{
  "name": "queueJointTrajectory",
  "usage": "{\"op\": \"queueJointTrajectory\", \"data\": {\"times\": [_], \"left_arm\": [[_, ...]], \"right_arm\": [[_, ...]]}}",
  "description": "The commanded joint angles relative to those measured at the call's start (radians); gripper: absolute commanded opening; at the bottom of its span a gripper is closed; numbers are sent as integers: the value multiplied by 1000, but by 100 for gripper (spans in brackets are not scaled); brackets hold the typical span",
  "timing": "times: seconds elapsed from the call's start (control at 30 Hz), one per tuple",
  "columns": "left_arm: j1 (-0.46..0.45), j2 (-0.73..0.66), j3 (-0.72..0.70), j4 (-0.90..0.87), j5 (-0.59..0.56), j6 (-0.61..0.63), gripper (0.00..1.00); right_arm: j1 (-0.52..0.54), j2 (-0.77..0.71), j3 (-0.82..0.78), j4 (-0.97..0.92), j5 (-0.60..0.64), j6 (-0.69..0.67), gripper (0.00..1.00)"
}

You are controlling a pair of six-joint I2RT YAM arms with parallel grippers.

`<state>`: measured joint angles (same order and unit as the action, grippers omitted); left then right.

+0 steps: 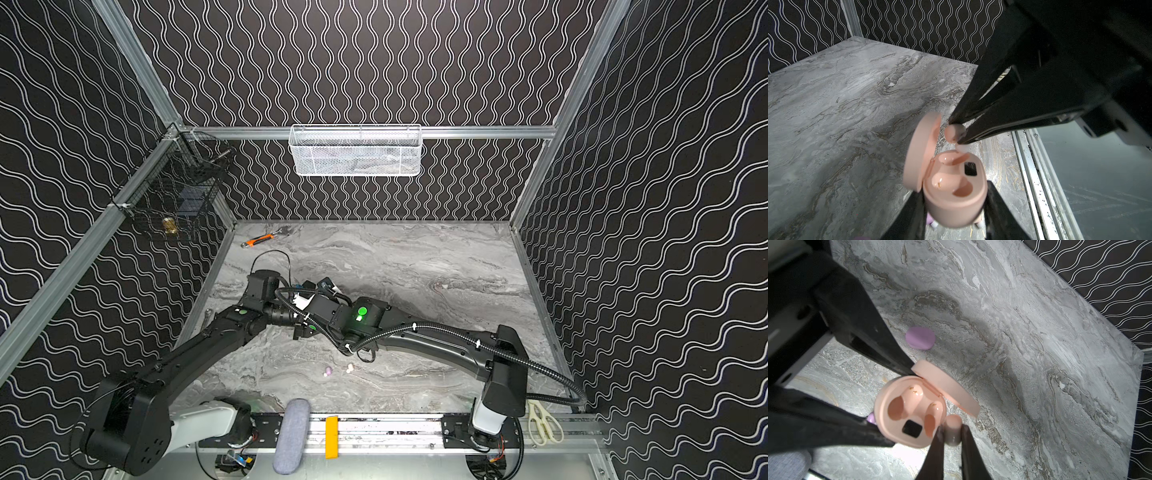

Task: Insert wireless bluetooth earbuds into charging case
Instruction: Insert the wireless bluetooth earbud into the charging case.

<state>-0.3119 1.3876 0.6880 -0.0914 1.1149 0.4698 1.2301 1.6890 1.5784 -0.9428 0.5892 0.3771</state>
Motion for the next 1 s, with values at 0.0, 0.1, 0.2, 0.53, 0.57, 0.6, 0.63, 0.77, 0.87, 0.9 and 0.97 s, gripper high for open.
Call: {"op": "queueJointTrajectory", "data": {"times": [0.0,0.1,0.2,0.53,0.57,0.6,0.63,0.77,0.87,0.9,0.97], "left_arm": [[-1,-4,9,25,6,-14,26],[-1,-3,10,27,10,-14,26],[0,-4,10,26,8,-12,26],[-1,-5,9,25,2,-11,26],[-1,-4,10,26,2,-11,26],[0,-5,10,26,0,-11,26],[0,-5,10,26,1,-12,26],[0,-6,10,27,-1,-10,26],[0,-7,10,28,-3,-12,26],[0,-7,11,27,-3,-12,25],[0,-8,10,28,-4,-14,26]], "right_arm": [[3,8,9,-4,9,-1,16],[3,12,14,0,6,-4,16],[2,16,21,3,4,-8,16],[16,38,40,-2,-8,-15,15],[18,40,40,-2,-8,-14,16],[20,41,40,-2,-11,-14,16],[22,43,40,-3,-14,-14,15],[27,47,40,-10,-16,-6,15],[26,43,33,-12,-15,0,16],[27,40,30,-13,-14,3,16],[26,33,22,-12,-10,8,16]]}}
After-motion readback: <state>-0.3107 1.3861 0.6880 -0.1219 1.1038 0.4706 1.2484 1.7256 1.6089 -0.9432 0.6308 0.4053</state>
